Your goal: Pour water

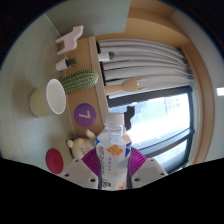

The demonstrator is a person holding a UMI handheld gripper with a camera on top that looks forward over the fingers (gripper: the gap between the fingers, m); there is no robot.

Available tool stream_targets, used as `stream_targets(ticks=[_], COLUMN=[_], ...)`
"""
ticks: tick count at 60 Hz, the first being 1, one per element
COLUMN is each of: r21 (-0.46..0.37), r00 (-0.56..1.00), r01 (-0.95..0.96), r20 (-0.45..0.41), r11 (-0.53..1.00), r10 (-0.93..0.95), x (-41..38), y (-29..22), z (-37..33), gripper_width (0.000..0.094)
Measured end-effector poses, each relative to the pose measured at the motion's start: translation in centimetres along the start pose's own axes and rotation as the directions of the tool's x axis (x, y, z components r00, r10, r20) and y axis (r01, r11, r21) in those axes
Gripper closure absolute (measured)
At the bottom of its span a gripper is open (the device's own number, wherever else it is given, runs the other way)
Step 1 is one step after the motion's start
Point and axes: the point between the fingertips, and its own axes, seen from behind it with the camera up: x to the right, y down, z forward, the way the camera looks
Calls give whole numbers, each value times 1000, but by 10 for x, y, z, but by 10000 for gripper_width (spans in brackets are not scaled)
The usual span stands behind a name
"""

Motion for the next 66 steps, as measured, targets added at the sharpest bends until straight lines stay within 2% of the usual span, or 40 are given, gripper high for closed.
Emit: stream_targets(ticks=[8, 18, 29, 37, 48, 56, 63, 66], r21=[61, 115, 145, 154, 140, 130, 89, 81], r00=[959, 829, 620, 491, 485, 584, 812, 922], r01=[282, 559, 784, 870, 874, 811, 581, 386], r20=[-19, -52, -128, -172, -169, -161, -129, -81], r11=[957, 821, 604, 469, 466, 570, 809, 919], r10=[-282, -557, -774, -854, -858, -795, -569, -379], x=[-10, -29, -46, -56, -55, -44, -12, 1], y=[-37, -65, -91, -101, -97, -95, -90, -81], z=[16, 29, 38, 45, 53, 53, 49, 54], gripper_width=[607, 610, 606, 608, 608, 608, 606, 610])
